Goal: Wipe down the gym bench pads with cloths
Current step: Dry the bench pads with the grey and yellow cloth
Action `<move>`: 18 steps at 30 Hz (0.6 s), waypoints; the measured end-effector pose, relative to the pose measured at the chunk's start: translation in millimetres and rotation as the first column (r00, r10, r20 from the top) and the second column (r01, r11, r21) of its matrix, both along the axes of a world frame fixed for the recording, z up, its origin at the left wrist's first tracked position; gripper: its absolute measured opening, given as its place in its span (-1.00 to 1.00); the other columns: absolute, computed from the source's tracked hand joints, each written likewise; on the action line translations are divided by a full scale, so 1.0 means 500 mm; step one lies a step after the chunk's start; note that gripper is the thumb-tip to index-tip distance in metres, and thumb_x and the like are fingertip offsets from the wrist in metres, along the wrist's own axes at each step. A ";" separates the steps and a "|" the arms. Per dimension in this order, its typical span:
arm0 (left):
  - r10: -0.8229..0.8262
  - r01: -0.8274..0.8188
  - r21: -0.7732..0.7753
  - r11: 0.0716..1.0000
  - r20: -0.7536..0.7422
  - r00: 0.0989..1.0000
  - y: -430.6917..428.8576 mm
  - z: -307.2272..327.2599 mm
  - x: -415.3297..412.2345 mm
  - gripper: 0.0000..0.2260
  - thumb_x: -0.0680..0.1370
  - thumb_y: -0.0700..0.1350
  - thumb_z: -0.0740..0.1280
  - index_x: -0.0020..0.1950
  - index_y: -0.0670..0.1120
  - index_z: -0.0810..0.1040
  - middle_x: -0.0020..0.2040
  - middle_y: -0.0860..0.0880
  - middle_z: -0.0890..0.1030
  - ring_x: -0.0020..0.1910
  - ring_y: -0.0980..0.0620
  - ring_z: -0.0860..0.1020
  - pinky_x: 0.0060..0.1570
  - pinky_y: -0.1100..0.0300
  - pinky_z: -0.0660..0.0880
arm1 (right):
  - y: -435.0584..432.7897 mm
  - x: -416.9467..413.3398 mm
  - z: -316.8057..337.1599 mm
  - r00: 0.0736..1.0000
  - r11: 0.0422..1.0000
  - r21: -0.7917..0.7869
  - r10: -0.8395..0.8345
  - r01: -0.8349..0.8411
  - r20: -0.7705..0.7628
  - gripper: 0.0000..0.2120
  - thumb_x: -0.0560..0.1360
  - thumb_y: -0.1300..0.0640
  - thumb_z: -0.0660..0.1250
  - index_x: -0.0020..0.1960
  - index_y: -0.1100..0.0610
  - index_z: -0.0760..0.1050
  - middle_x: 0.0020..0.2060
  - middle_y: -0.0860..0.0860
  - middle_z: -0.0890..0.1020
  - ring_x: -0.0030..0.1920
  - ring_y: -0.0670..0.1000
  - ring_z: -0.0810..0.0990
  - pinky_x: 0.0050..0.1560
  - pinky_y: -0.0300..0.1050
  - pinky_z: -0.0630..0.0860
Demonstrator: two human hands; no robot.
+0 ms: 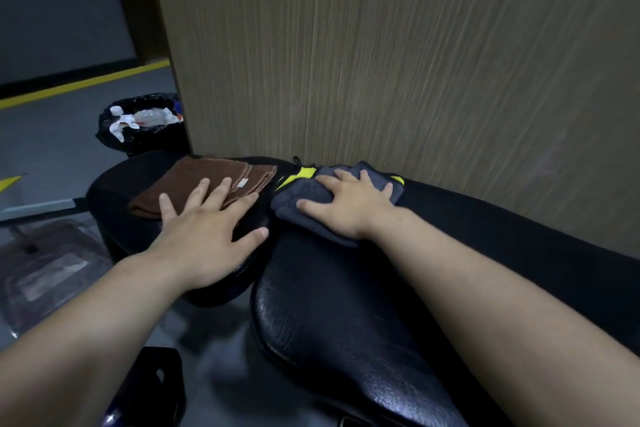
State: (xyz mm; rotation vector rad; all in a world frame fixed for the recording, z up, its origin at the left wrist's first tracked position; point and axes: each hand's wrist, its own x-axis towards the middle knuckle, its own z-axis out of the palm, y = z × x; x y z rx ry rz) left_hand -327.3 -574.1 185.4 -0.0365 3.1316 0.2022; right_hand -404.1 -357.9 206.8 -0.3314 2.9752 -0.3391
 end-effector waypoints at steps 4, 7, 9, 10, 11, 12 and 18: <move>-0.014 0.014 -0.035 0.999 0.009 1.000 -0.003 -0.001 0.002 -0.30 0.48 0.46 0.05 0.58 0.28 -0.01 0.64 0.04 -0.14 0.59 -0.05 -0.22 0.45 -0.40 -0.17 | 0.013 -0.054 0.002 1.000 1.000 0.015 0.018 -0.018 0.015 -0.25 0.42 -0.51 0.06 0.53 -0.24 0.15 0.59 -0.11 0.10 0.58 0.20 -0.10 0.39 0.52 -0.21; -0.039 0.040 -0.022 0.999 0.018 0.999 -0.008 0.000 0.005 -0.32 0.50 0.44 0.08 0.57 0.29 0.01 0.64 0.05 -0.14 0.59 -0.05 -0.22 0.45 -0.39 -0.18 | 0.025 -0.037 -0.010 0.997 0.998 0.005 0.069 -0.069 -0.016 -0.28 0.42 -0.51 0.05 0.52 -0.27 0.15 0.58 -0.14 0.09 0.59 0.17 -0.10 0.41 0.48 -0.21; -0.048 0.048 -0.008 0.999 0.022 0.999 -0.011 0.001 0.004 -0.35 0.52 0.42 0.07 0.57 0.29 0.02 0.63 0.05 -0.13 0.59 -0.04 -0.22 0.44 -0.38 -0.19 | 0.035 -0.004 -0.015 0.992 0.992 0.000 0.123 -0.123 -0.036 -0.29 0.42 -0.51 0.06 0.52 -0.29 0.14 0.58 -0.15 0.08 0.59 0.16 -0.11 0.43 0.45 -0.22; -0.052 0.052 0.000 0.999 0.019 0.998 -0.013 0.002 0.003 -0.39 0.54 0.39 0.06 0.57 0.30 0.03 0.63 0.06 -0.12 0.59 -0.03 -0.21 0.44 -0.38 -0.18 | 0.039 0.020 -0.016 0.987 0.988 -0.003 0.156 -0.156 -0.042 -0.29 0.43 -0.50 0.06 0.52 -0.30 0.13 0.58 -0.16 0.07 0.59 0.15 -0.12 0.44 0.44 -0.23; -0.055 0.055 0.014 0.998 0.012 0.998 -0.015 0.003 0.002 -0.45 0.58 0.34 0.05 0.56 0.30 0.06 0.63 0.07 -0.10 0.59 -0.02 -0.20 0.45 -0.38 -0.18 | 0.042 0.048 -0.016 0.981 0.981 -0.010 0.191 -0.192 -0.045 -0.29 0.43 -0.50 0.06 0.52 -0.30 0.12 0.59 -0.16 0.06 0.59 0.14 -0.13 0.44 0.43 -0.24; -0.055 0.055 0.035 0.998 0.001 0.998 -0.018 0.004 0.001 -0.51 0.62 0.27 0.03 0.55 0.30 0.08 0.63 0.08 -0.08 0.59 -0.01 -0.19 0.45 -0.37 -0.18 | 0.043 0.081 -0.014 0.973 0.974 -0.018 0.225 -0.226 -0.045 -0.30 0.43 -0.48 0.07 0.52 -0.30 0.11 0.59 -0.17 0.05 0.59 0.13 -0.14 0.45 0.42 -0.24; -0.056 0.055 0.085 0.995 0.000 0.998 -0.023 0.005 0.001 -0.58 0.67 0.14 0.00 0.54 0.30 0.13 0.63 0.10 -0.04 0.59 0.01 -0.17 0.46 -0.36 -0.18 | 0.028 0.284 -0.001 0.951 0.950 0.029 0.310 -0.310 -0.002 -0.21 0.42 -0.46 0.13 0.55 -0.27 -0.06 0.59 -0.17 -0.10 0.57 0.10 -0.29 0.46 0.36 -0.33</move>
